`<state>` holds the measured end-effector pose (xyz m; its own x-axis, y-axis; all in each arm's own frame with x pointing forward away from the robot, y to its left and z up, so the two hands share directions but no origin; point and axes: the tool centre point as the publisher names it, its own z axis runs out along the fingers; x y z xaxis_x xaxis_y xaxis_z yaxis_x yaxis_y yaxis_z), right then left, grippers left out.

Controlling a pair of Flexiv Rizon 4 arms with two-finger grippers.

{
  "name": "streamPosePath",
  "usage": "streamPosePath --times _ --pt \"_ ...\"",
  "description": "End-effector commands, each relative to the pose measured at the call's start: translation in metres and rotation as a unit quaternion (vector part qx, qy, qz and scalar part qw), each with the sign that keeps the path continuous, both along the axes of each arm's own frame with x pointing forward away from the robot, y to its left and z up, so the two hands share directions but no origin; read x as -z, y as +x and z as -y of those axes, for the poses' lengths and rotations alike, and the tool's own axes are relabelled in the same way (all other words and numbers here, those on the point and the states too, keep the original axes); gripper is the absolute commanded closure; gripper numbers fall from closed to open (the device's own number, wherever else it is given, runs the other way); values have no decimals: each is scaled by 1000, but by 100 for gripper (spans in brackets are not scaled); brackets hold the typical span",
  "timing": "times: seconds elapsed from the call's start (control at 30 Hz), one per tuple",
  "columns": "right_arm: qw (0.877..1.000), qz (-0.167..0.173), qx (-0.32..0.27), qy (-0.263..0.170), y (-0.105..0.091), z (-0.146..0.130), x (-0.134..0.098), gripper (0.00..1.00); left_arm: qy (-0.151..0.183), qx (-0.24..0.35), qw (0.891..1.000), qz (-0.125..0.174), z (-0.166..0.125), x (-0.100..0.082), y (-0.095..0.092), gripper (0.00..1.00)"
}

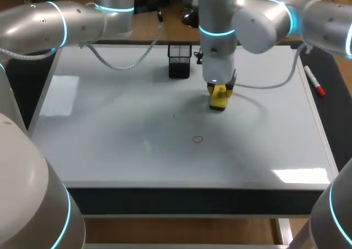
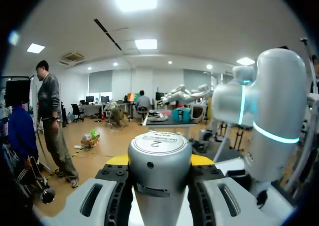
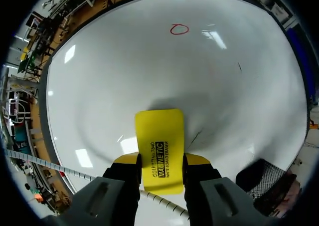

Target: Pick up the inspection probe, press it on each red-marked spot on the whiteboard one by one, put down the probe, pick up the eraser, and wipe off all the red marks.

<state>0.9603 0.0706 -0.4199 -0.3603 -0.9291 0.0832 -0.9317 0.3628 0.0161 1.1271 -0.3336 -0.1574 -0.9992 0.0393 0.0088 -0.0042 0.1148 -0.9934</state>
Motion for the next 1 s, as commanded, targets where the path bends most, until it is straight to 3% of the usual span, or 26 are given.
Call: streamPosePath --times 0.03,0.47,1.0 --pt "999 17 18 27 -3 31 -19 100 1 2 1000 -1 0 -2 1 100" --pt "988 36 141 49 1 114 -46 100 1 2 1000 -1 0 -2 1 100" --pt "967 37 247 48 -18 189 -44 100 1 2 1000 -1 0 -2 1 100"
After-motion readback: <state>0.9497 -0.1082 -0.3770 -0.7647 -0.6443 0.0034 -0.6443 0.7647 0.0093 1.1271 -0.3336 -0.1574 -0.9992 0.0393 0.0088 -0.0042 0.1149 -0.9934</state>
